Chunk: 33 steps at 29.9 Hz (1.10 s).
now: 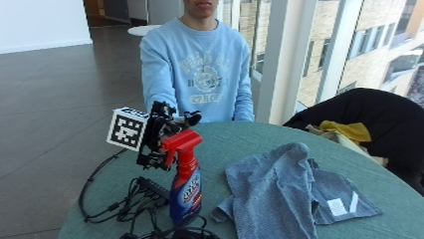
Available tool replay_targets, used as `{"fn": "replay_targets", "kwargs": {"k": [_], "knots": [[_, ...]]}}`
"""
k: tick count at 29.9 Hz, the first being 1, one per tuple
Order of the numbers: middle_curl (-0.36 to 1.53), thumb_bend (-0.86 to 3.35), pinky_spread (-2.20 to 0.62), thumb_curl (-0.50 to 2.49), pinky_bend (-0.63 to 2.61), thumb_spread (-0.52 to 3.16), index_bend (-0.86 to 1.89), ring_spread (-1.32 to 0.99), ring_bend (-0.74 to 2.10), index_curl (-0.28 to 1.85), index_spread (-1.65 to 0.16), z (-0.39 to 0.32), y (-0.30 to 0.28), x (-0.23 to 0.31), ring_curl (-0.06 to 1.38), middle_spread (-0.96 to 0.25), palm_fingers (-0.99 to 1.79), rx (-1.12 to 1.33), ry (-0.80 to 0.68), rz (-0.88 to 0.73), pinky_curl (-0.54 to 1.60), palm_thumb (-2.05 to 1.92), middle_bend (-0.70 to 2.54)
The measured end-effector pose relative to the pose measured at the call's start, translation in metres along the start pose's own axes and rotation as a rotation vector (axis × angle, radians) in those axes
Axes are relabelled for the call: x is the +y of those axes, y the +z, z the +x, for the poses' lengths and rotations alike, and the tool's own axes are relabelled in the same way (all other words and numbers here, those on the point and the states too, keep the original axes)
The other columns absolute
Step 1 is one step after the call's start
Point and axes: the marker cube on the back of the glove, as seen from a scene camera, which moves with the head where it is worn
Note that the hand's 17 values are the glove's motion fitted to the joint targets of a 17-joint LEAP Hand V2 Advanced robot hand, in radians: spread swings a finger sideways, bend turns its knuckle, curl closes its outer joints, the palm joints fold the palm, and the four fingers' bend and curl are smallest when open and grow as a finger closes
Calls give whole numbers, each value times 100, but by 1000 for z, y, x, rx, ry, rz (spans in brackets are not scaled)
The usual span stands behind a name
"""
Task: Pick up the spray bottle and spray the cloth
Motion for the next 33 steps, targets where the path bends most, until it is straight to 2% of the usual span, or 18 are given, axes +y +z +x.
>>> {"fn": "replay_targets", "kwargs": {"k": [7, 16, 33], "knots": [[39, -1, 24, 29, 16, 108, 16, -2, 24, 30, -40, 16, 3, -9, 29, -9, 57, -50, 116, 91, 31, 64, 24], [41, -2, 24, 29, 17, 105, 13, -2, 23, 29, -39, 37, 16, -28, 30, -8, 51, -26, 209, 165, 31, 66, 28], [44, -2, 24, 30, 10, 95, 18, -2, 24, 31, -34, 47, 43, -48, 31, -9, 57, 13, 230, 293, 24, 61, 45]]}}
